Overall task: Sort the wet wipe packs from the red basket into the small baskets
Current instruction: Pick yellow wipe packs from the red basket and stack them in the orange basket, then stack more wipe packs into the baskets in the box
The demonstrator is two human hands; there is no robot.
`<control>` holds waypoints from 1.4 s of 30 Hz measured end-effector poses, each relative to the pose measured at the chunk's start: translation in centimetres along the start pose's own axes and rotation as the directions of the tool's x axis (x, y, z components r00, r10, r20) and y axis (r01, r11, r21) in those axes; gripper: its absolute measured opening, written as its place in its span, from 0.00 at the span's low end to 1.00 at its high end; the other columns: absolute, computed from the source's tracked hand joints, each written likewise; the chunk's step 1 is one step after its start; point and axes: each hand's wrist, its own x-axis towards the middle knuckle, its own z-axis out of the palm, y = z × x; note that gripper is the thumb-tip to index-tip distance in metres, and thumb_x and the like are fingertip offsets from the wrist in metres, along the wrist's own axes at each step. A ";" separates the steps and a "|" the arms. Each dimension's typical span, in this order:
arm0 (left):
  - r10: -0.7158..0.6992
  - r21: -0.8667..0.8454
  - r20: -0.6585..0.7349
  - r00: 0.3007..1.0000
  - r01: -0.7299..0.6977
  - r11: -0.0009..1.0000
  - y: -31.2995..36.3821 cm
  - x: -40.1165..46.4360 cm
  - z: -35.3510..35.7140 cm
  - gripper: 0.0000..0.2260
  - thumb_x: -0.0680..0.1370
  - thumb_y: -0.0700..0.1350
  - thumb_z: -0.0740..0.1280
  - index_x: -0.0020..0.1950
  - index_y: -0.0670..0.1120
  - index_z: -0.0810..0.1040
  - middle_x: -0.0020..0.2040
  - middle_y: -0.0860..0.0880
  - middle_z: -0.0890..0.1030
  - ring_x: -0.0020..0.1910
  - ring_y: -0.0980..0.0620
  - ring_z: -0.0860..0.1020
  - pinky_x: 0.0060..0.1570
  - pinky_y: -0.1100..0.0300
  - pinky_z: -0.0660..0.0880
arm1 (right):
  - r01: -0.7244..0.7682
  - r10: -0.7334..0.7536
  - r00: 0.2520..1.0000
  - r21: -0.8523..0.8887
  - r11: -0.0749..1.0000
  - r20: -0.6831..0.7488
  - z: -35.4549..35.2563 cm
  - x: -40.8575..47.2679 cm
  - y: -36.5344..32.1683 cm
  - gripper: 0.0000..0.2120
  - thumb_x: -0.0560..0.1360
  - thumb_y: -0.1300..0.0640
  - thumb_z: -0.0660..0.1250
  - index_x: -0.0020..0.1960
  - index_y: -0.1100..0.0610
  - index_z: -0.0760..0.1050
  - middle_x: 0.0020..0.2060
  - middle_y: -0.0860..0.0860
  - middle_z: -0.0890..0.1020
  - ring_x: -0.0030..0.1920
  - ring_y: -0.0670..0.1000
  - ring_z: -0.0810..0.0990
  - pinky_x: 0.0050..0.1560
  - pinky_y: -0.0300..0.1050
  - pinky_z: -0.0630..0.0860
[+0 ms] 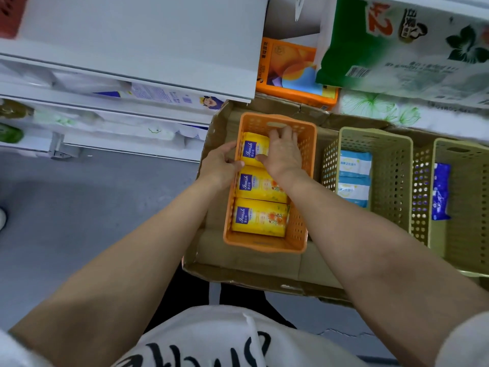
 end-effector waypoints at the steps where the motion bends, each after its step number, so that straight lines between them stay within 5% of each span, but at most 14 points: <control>1: 0.003 0.013 -0.015 1.000 -0.003 1.000 0.1 0.0 0.0 0.22 0.78 0.45 0.69 0.70 0.58 0.72 0.50 0.49 0.83 0.48 0.50 0.83 0.50 0.46 0.81 | 0.010 -0.010 0.999 -0.006 1.000 0.045 -0.4 0.0 0.0 0.31 0.72 0.48 0.74 0.71 0.55 0.68 0.69 0.56 0.67 0.70 0.58 0.66 0.71 0.52 0.64; 4: 0.029 0.096 -0.030 0.999 -0.026 0.995 0.8 -0.4 -0.3 0.21 0.78 0.47 0.70 0.69 0.56 0.72 0.54 0.50 0.83 0.45 0.54 0.81 0.51 0.48 0.81 | 0.037 -0.035 0.986 -0.009 0.999 0.165 -2.2 -0.1 0.1 0.32 0.73 0.47 0.73 0.73 0.55 0.67 0.70 0.56 0.69 0.70 0.59 0.67 0.70 0.54 0.65; 8: 0.080 0.213 0.021 0.997 -0.083 0.974 2.0 -2.2 -1.6 0.20 0.78 0.50 0.69 0.69 0.51 0.73 0.61 0.49 0.80 0.44 0.56 0.77 0.38 0.62 0.75 | 0.079 -0.075 0.989 -0.028 0.996 0.131 -5.7 -2.1 -0.4 0.26 0.76 0.46 0.69 0.70 0.55 0.72 0.67 0.56 0.75 0.67 0.58 0.73 0.65 0.52 0.71; 12: 0.160 0.365 0.085 0.983 -0.180 0.913 3.2 -5.1 -5.7 0.23 0.77 0.52 0.69 0.70 0.46 0.73 0.66 0.45 0.77 0.63 0.46 0.76 0.57 0.56 0.74 | 0.094 -0.093 0.996 -0.079 0.992 0.014 -9.9 -5.9 -2.8 0.21 0.77 0.48 0.68 0.68 0.53 0.74 0.64 0.54 0.77 0.64 0.57 0.76 0.60 0.51 0.74; 15: 0.268 0.452 0.100 0.958 -0.284 0.846 4.0 -8.3 -11.5 0.21 0.77 0.51 0.69 0.67 0.46 0.75 0.64 0.46 0.78 0.62 0.47 0.76 0.60 0.56 0.72 | 0.114 -0.127 0.983 -0.103 0.988 -0.132 -12.8 -9.7 -6.4 0.19 0.77 0.50 0.67 0.66 0.54 0.75 0.63 0.54 0.78 0.63 0.56 0.76 0.60 0.52 0.75; 21: 0.556 0.618 0.033 0.830 -0.455 0.641 2.7 -15.5 -26.9 0.18 0.78 0.50 0.67 0.68 0.49 0.74 0.65 0.47 0.74 0.65 0.46 0.72 0.63 0.53 0.69 | 0.189 -0.189 0.904 -0.040 0.981 -0.384 -15.2 -18.5 -16.9 0.17 0.77 0.52 0.68 0.65 0.53 0.77 0.61 0.52 0.79 0.64 0.54 0.74 0.60 0.49 0.73; 27: 0.731 0.709 -0.085 0.677 -0.474 0.522 0.3 -19.2 -40.7 0.16 0.77 0.49 0.69 0.64 0.47 0.76 0.60 0.48 0.77 0.60 0.45 0.74 0.57 0.51 0.70 | 0.285 -0.231 0.837 0.036 0.958 -0.495 -13.8 -22.4 -28.6 0.16 0.76 0.55 0.70 0.63 0.55 0.78 0.61 0.52 0.79 0.64 0.52 0.75 0.63 0.46 0.69; 34: 0.792 0.714 -0.183 0.583 -0.475 0.514 1.5 -15.2 -51.4 0.16 0.77 0.47 0.70 0.64 0.46 0.77 0.60 0.48 0.77 0.61 0.46 0.74 0.60 0.53 0.69 | 0.364 -0.288 0.828 0.072 0.928 -0.482 -14.2 -16.2 -40.1 0.15 0.78 0.52 0.68 0.64 0.53 0.78 0.65 0.50 0.77 0.66 0.50 0.73 0.65 0.43 0.67; 42: 0.773 0.728 -0.234 0.590 -0.420 0.542 7.9 -4.1 -62.3 0.16 0.77 0.47 0.70 0.63 0.47 0.78 0.61 0.47 0.78 0.62 0.45 0.73 0.63 0.53 0.68 | 0.495 -0.390 0.785 0.108 0.862 -0.482 -16.7 -0.3 -52.4 0.16 0.77 0.52 0.69 0.64 0.52 0.77 0.64 0.50 0.77 0.63 0.52 0.76 0.62 0.42 0.70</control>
